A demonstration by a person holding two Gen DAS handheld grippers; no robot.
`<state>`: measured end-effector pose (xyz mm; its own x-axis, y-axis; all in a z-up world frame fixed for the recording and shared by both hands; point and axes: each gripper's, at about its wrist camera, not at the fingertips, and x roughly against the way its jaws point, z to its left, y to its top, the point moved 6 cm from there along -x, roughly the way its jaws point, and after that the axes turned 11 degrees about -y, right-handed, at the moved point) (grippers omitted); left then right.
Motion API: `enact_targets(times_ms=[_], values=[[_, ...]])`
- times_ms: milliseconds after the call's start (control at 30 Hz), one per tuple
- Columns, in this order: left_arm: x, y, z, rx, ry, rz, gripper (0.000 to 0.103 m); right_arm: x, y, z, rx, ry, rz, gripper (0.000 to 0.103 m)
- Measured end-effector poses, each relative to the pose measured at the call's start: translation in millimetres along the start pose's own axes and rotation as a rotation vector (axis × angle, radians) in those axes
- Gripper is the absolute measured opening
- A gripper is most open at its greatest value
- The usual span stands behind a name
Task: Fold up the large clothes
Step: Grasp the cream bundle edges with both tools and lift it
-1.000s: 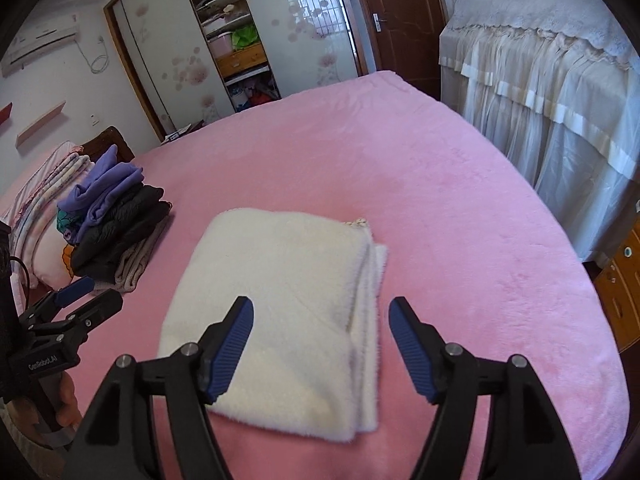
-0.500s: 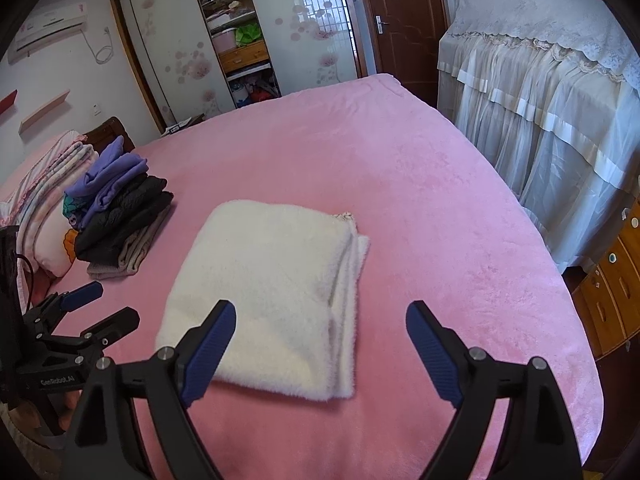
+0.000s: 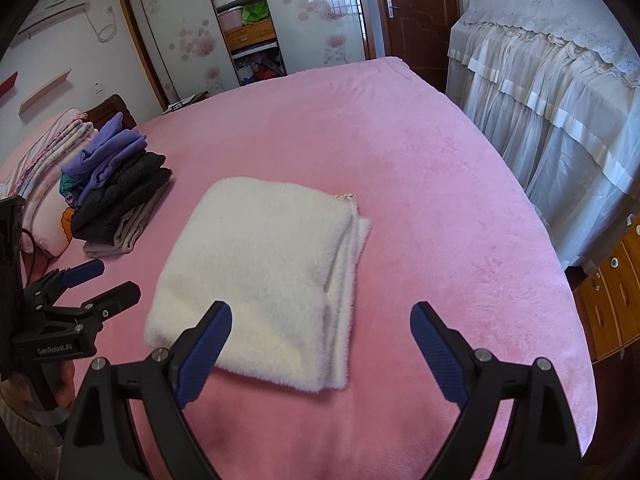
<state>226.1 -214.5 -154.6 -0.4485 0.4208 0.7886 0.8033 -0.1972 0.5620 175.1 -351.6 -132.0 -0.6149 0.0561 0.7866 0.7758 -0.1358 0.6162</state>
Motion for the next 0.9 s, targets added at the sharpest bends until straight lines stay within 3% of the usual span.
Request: enact_targets(times_ms=[133,367,467,767,900], values=[[-21,5,22,0.072,-0.074,0.058,0.102,-18,4,-2,-0.015,0.031,0.041,0.094],[-59,10,72,0.186,-0.136,0.108,0.102,-62,9,-1,-0.054,0.124,0.110,0.094],[-76,7,87,0.242,-0.204,0.134,0.102,-81,11,-1,-0.089,0.173,0.142,0.094],[-123,-5,114,0.333,-0.361,0.203,0.102,-151,2,8,-0.111,0.262,0.349,0.094],[-141,-8,119,0.334,-0.379,0.219,0.102,-177,-6,10,-0.143,0.316,0.434,0.094]])
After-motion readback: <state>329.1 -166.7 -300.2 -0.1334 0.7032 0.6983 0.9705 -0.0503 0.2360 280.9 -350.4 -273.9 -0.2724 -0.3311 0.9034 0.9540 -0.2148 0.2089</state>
